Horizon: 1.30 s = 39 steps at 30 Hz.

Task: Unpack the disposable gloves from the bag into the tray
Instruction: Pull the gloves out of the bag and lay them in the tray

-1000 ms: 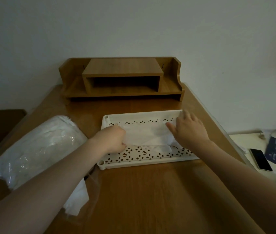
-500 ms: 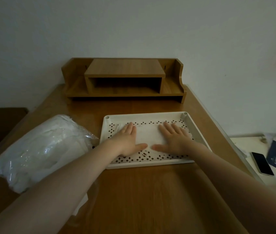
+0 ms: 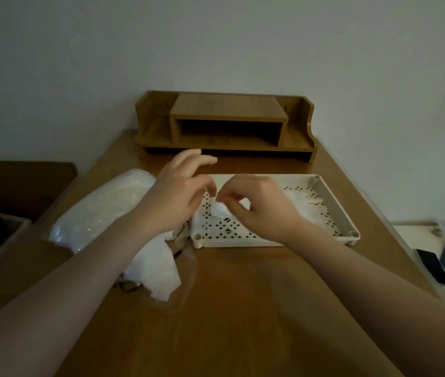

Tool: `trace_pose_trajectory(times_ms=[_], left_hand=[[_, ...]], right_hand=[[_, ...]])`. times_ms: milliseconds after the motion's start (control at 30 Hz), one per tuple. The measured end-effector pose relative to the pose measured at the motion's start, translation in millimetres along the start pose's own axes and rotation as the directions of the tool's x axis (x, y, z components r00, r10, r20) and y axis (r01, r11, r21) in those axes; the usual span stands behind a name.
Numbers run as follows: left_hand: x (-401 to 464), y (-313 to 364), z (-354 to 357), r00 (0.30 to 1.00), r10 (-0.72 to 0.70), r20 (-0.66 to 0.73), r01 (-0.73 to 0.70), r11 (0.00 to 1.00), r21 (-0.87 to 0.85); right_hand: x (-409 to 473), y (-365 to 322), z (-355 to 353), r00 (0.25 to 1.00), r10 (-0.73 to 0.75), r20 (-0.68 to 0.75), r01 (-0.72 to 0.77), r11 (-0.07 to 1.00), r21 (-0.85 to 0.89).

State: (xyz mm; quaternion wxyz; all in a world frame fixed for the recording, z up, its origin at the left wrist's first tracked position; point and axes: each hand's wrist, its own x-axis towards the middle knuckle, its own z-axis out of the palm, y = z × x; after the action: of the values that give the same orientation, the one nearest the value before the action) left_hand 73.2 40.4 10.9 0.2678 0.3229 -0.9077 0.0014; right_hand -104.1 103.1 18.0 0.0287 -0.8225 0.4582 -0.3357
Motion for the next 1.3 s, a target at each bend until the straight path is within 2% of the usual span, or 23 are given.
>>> trace_pose_trajectory(times_ms=[100, 167, 233, 367, 500, 700, 767, 800, 867, 933, 1067, 1133, 1233, 1300], left_hand=[[-30.7, -12.0, -9.7, 0.968, -0.132, 0.212, 0.142, 0.989, -0.036], [-47.0, -16.5, -11.4, 0.943, -0.165, 0.29, 0.17, 0.985, 0.009], [-58.6, -21.1, -10.6, 0.939, -0.174, 0.297, 0.171, 0.985, 0.036], [-71.6, -24.7, -8.9, 0.925, -0.191, 0.328, 0.187, 0.981, 0.042], [-75.9, -24.2, -9.2, 0.881, -0.228, 0.414, 0.217, 0.973, 0.074], [-77.8, -21.9, -7.5, 0.831, -0.247, 0.499, 0.217, 0.969, 0.119], [-78.9, -21.9, -4.1, 0.817, -0.256, 0.516, 0.193, 0.966, 0.173], [-79.6, -23.7, -1.1, 0.823, -0.256, 0.507, 0.179, 0.964, 0.196], [-79.8, -27.7, 5.8, 0.88, -0.208, 0.426, 0.145, 0.974, 0.177], [-77.2, -28.7, 9.7, 0.925, -0.186, 0.331, 0.165, 0.982, 0.091], [-67.2, -16.5, 6.7, 0.941, -0.241, 0.236, 0.29, 0.936, -0.201], [-65.1, -7.1, 2.1, 0.948, -0.278, 0.157, 0.319, 0.852, -0.415], [-66.9, 3.0, -4.9, 0.936, -0.348, -0.049, 0.243, 0.742, -0.624], [-68.2, 7.2, -8.4, 0.948, -0.292, -0.128, 0.16, 0.783, -0.601]], right_hand=[[0.0, -24.7, 27.4, 0.963, -0.039, 0.268, 0.014, 0.996, 0.092], [-5.6, -33.1, 52.0, 0.871, 0.002, 0.492, -0.036, 0.998, 0.059], [-9.9, -37.6, 70.5, 0.782, 0.071, 0.619, -0.076, 0.997, -0.018], [-8.3, -49.8, 88.0, 0.755, 0.246, 0.607, -0.147, 0.967, -0.208], [-5.9, -57.2, 93.7, 0.801, 0.316, 0.509, -0.209, 0.944, -0.257], [-7.1, -42.0, 77.6, 0.797, 0.415, 0.438, -0.453, 0.891, -0.021], [-7.2, -35.0, 64.3, 0.813, 0.449, 0.37, -0.528, 0.837, 0.144], [-7.7, -30.7, 56.9, 0.827, 0.451, 0.336, -0.545, 0.791, 0.279], [-9.2, -25.3, 43.1, 0.842, 0.449, 0.299, -0.536, 0.631, 0.561], [-10.5, -21.3, 35.5, 0.833, 0.476, 0.282, -0.51, 0.463, 0.725], [-11.2, -19.5, 36.2, 0.759, 0.57, 0.315, -0.582, 0.375, 0.722], [-9.8, -21.3, 39.9, 0.721, 0.611, 0.328, -0.6, 0.312, 0.737], [-6.0, -23.2, 46.0, 0.69, 0.655, 0.31, -0.589, 0.257, 0.766], [-3.7, -23.3, 50.2, 0.663, 0.673, 0.328, -0.588, 0.198, 0.784]])
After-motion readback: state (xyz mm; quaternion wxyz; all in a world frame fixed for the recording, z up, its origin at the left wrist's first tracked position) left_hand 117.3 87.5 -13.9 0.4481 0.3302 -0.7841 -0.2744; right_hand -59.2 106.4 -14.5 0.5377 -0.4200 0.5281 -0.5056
